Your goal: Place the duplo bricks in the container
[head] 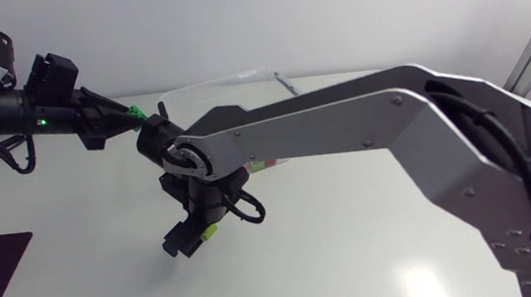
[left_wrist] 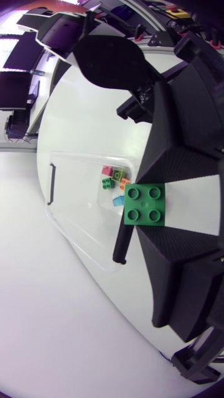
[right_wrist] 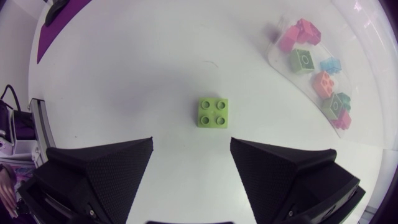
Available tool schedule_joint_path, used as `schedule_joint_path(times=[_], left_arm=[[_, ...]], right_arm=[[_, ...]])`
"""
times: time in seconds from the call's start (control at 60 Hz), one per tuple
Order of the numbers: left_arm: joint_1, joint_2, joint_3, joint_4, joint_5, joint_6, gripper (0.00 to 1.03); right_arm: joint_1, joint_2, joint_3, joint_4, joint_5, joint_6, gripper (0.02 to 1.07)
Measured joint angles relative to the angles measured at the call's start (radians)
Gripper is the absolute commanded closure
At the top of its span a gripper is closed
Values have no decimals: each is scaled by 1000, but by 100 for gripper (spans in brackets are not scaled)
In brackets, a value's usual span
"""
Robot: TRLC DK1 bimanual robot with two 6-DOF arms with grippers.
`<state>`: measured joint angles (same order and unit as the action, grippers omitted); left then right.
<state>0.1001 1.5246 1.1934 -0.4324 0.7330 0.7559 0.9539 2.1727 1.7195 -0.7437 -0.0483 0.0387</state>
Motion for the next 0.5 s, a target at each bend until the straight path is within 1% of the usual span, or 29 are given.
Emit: schedule_joint_path(times=[0.167, 0.283, 0.333, 0.35, 0.367, 0.383, 0.417, 0.433, 0.45, 0.467, 0.483, 0.5], left_arm=[[-23, 42, 60, 50, 11, -80, 78], [-65, 103, 132, 103, 13, -134, 78], [-87, 141, 166, 115, 16, -149, 76], [-92, 152, 176, 117, 16, -154, 74], [-99, 167, 189, 118, 16, -156, 71], [-104, 180, 200, 118, 16, -159, 65], [-113, 206, 221, 118, 16, -164, 50], [-117, 218, 230, 118, 16, -168, 39], [-122, 235, 243, 118, 15, -174, 31], [-127, 254, 257, 118, 15, -178, 20], [-130, 267, 267, 118, 13, -180, 12], [-131, 278, 274, 117, 10, -181, 7]], right_arm=[[0, 47, 54, -24, 0, -11, 17], [0, 62, 65, -40, 0, -11, 17], [0, 67, 73, -43, 0, -14, 17], [0, 68, 76, -43, 0, -14, 17], [0, 69, 78, -43, 0, -14, 17], [0, 71, 80, -43, 0, -14, 17], [0, 72, 85, -45, 0, -14, 17], [0, 74, 87, -46, 0, -14, 17], [0, 75, 89, -47, 0, -14, 17], [0, 77, 92, -47, 0, -14, 17], [0, 78, 93, -47, 0, -14, 17], [0, 79, 94, -47, 0, -14, 17]])
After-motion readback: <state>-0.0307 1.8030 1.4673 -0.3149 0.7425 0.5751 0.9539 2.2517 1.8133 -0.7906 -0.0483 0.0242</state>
